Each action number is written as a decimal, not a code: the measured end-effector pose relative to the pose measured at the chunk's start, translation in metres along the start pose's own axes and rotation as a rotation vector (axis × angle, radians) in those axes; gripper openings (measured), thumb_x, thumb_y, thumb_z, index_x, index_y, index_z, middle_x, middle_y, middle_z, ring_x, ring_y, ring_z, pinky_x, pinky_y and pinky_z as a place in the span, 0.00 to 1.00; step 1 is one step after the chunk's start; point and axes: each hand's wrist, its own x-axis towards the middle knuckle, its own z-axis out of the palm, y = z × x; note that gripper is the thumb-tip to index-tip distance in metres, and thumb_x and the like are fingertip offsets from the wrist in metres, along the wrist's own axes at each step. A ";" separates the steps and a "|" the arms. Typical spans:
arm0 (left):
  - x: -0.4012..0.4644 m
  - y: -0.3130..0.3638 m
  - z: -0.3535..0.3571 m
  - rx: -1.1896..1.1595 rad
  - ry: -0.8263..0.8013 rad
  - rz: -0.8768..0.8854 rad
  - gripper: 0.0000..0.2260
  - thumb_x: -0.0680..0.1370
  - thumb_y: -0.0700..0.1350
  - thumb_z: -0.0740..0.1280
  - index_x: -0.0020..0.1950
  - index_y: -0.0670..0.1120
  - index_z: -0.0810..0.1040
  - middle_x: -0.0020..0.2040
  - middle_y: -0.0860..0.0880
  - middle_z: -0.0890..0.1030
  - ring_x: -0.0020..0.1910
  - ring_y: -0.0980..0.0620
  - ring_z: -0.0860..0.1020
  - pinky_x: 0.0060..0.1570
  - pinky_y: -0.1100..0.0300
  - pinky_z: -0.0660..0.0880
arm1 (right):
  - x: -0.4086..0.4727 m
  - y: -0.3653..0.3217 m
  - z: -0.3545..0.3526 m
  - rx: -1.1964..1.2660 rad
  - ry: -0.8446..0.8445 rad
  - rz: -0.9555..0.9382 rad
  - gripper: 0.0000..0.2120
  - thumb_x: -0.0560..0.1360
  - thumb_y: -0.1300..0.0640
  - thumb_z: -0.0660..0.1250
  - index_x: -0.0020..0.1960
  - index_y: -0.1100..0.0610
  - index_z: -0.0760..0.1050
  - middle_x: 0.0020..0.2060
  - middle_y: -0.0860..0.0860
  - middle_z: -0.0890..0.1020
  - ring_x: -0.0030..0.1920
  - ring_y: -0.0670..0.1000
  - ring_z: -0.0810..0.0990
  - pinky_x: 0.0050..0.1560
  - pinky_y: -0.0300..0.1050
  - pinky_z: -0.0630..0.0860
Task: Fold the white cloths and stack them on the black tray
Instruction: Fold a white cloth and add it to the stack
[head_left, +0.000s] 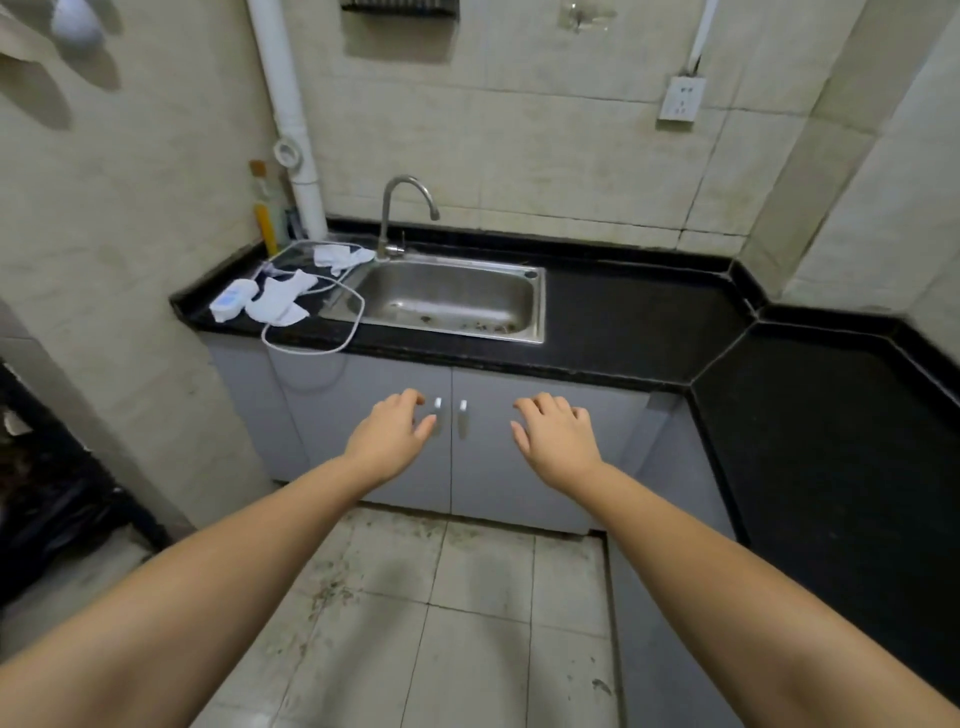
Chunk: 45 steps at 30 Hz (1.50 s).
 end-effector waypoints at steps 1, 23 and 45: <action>0.011 -0.008 0.001 0.012 -0.006 -0.018 0.18 0.80 0.52 0.58 0.67 0.44 0.68 0.56 0.45 0.75 0.56 0.46 0.73 0.54 0.50 0.73 | 0.017 -0.001 0.003 -0.003 -0.015 -0.023 0.19 0.82 0.48 0.51 0.69 0.53 0.66 0.63 0.53 0.72 0.64 0.56 0.69 0.61 0.51 0.64; 0.298 -0.235 -0.077 -0.057 0.078 -0.382 0.12 0.78 0.42 0.63 0.60 0.40 0.74 0.53 0.40 0.78 0.53 0.43 0.75 0.54 0.52 0.72 | 0.421 -0.146 0.084 0.049 -0.165 -0.355 0.17 0.81 0.49 0.53 0.66 0.54 0.69 0.63 0.54 0.73 0.64 0.56 0.70 0.61 0.51 0.65; 0.398 -0.365 -0.039 0.286 0.009 -0.430 0.06 0.72 0.38 0.66 0.49 0.42 0.78 0.47 0.41 0.78 0.49 0.42 0.77 0.43 0.53 0.73 | 0.597 -0.278 0.204 0.015 -0.312 -0.851 0.13 0.60 0.56 0.77 0.39 0.58 0.77 0.39 0.55 0.79 0.40 0.56 0.78 0.36 0.47 0.73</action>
